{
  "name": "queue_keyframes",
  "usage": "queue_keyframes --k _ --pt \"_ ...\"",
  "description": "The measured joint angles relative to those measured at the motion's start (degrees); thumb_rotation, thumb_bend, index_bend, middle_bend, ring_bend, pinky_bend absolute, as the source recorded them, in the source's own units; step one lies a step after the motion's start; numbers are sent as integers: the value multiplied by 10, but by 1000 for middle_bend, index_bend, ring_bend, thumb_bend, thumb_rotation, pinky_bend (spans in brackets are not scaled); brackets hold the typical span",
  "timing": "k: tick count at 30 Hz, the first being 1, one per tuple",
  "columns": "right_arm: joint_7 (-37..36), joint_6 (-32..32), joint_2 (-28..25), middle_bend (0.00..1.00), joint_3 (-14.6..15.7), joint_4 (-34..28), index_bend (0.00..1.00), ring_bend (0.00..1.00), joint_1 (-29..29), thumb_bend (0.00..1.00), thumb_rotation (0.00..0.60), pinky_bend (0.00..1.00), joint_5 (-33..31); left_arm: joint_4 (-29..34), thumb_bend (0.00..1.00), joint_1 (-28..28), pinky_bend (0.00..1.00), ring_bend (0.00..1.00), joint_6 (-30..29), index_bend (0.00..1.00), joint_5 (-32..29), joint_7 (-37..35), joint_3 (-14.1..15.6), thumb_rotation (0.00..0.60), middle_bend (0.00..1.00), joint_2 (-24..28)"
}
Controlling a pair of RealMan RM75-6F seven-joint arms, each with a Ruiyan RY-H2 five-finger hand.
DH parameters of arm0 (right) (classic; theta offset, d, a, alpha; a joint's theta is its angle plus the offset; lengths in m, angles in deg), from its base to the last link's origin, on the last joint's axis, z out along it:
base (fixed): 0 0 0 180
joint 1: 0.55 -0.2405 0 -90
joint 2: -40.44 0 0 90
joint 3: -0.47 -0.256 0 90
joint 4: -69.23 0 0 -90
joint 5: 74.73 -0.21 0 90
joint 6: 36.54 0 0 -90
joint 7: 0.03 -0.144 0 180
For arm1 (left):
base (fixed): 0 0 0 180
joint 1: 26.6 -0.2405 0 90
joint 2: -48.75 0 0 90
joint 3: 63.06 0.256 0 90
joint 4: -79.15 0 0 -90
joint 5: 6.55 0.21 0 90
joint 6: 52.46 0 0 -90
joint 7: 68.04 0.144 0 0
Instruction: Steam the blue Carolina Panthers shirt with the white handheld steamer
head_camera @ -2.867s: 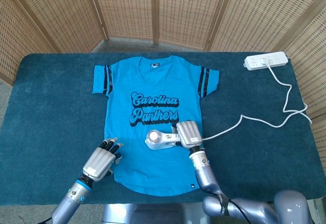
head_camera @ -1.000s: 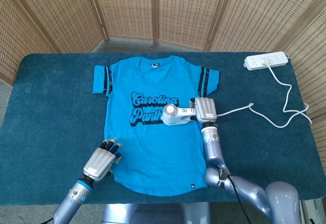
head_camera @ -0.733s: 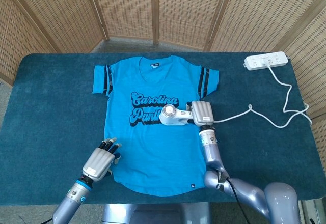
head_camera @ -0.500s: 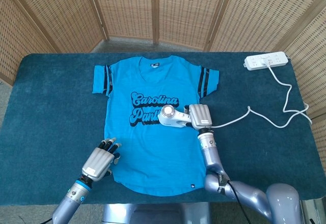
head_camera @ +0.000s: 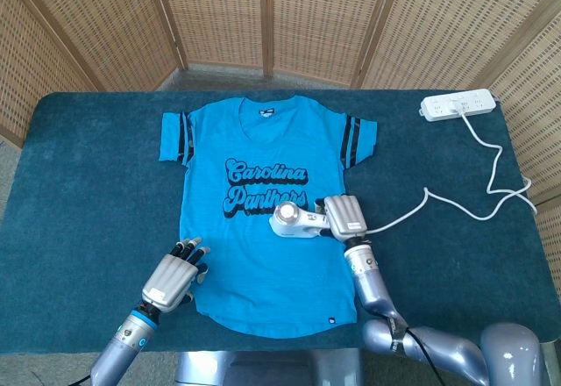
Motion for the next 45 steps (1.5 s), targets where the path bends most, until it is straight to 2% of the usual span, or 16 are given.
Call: queue_keyframes --k 11,17,20,28,38,45 --pt "7 27 -50 642 56 -108 655 591 48 331 600 457 28 -2 378 2 150 114 2 609 2 -1 0 497 248 -2" --pt "17 40 -65 642 81 -145 653 591 69 332 600 457 42 -3 378 1 150 114 2 609 3 -3 1 494 248 0" --pt "18 43 -69 641 83 -150 653 591 73 332 600 454 48 -3 378 1 150 113 2 609 3 -3 1 492 248 -1" --pt "-9 60 -84 641 50 -158 653 594 76 331 600 458 57 -2 379 -1 150 114 -1 609 3 -2 1 490 248 2" --pt "-45 71 -124 641 6 -179 653 599 83 332 600 466 39 -3 379 0 150 113 2 609 3 -3 0 499 248 0" --pt "-81 70 -148 641 -25 -148 653 599 87 332 600 466 14 2 378 -2 150 114 -1 609 4 1 1 495 248 3"
